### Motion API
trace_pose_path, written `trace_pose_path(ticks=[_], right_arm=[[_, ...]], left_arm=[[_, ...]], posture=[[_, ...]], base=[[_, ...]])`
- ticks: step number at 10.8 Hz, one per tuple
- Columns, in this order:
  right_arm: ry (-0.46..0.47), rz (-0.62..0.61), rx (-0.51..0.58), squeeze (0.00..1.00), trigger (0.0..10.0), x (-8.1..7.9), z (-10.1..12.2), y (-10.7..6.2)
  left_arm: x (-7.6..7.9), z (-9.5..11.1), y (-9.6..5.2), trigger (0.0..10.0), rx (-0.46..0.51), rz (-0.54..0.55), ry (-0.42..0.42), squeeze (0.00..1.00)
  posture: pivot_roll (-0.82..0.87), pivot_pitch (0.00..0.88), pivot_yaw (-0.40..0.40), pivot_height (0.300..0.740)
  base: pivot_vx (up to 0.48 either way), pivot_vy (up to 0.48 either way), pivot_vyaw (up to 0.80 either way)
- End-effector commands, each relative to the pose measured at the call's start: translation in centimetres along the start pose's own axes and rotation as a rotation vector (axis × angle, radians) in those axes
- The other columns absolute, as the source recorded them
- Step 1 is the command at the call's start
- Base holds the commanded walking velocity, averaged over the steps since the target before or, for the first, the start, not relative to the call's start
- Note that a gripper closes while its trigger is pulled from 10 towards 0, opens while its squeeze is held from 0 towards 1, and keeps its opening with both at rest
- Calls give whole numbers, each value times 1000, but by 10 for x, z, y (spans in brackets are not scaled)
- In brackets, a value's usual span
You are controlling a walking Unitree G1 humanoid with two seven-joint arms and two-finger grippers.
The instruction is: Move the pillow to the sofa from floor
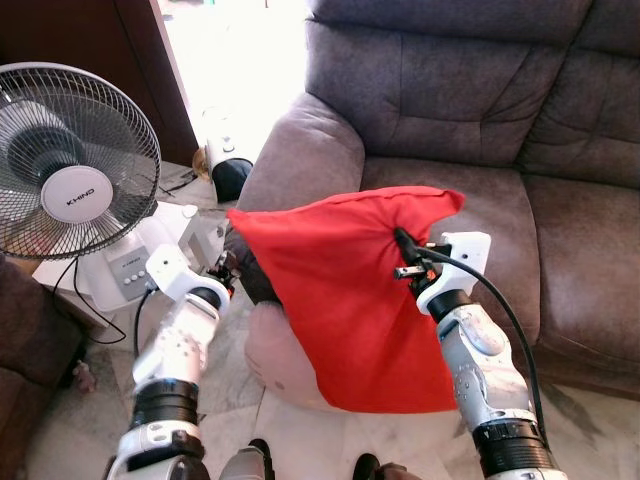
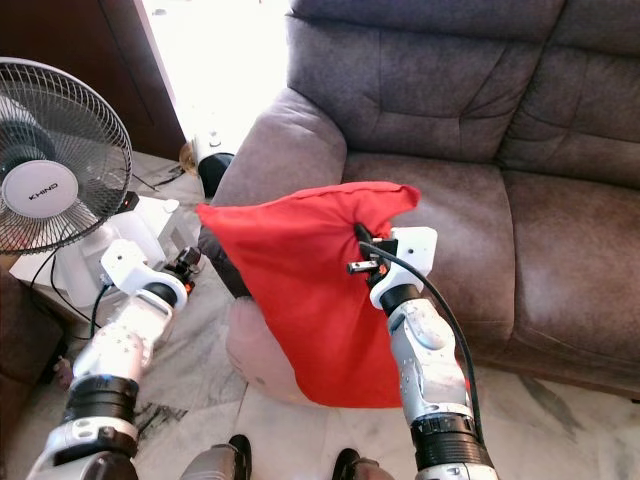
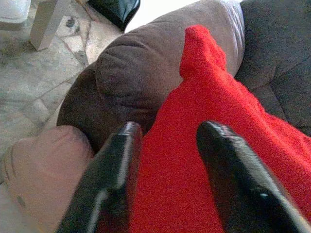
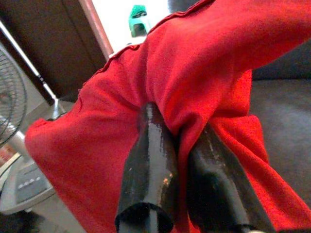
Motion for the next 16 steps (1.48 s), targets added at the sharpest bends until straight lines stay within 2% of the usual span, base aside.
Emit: trace_pose_path(ticks=[1, 2, 3, 4, 6, 8, 10, 11, 15, 16], right_arm=[[-32, 67, 134, 0, 10000, -12, 39, 8], [-14, 121, 136, 0, 10000, -18, 40, 7], [-5, 179, 131, 0, 10000, -24, 40, 5], [-4, 221, 135, 0, 10000, -28, 42, 2], [21, 302, 152, 0, 10000, -33, 49, -2], [12, 366, 138, 0, 10000, -38, 48, -6], [25, 407, 129, 0, 10000, -42, 47, -10], [22, 415, 119, 0, 10000, -42, 45, -11], [27, 413, 115, 0, 10000, -43, 44, -9], [27, 408, 107, 0, 10000, -43, 41, -9]], left_arm=[[-7, 1, 1, 10000, -9, 30, -7, 1000], [-12, 4, 1, 10000, 10, 60, -34, 1000], [-9, 5, 2, 10000, 12, 46, -54, 788], [-8, 3, 3, 10000, -5, 33, -72, 0], [-7, 4, 5, 10000, 3, 40, -101, 0], [-2, 13, 6, 10000, 44, 22, -120, 0], [7, 21, 6, 10000, 67, -25, -181, 0], [18, 27, 4, 10000, 77, -72, -201, 0], [3, 22, 1, 10000, 57, 23, -196, 0], [8, 40, -3, 10000, 119, 9, -168, 0]], posture=[[150, 167, 3, 740], [149, 172, 5, 740], [147, 174, 5, 740], [146, 177, 6, 740], [140, 181, 6, 740], [141, 186, 6, 740], [140, 191, 8, 740], [146, 192, 8, 740], [150, 198, 9, 740], [156, 201, 8, 740]], base=[[0, 0, 0], [0, 0, 0], [0, 0, 0], [0, 0, 0], [0, 0, 0], [0, 0, 0], [0, 0, 0], [0, 0, 0], [0, 0, 0], [0, 0, 0]])
Point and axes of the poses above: a point about 5 cm out from each wrist's last joint towards the gripper, its own y axis pointing out of the wrist towards the gripper, its own z axis along the axis of the wrist's last joint, x = y × z, the point moved 5 cm from there along y, pointing out of the wrist towards the gripper, and after that the axes turned 7 degrees about -y, right-handed, at the moved point
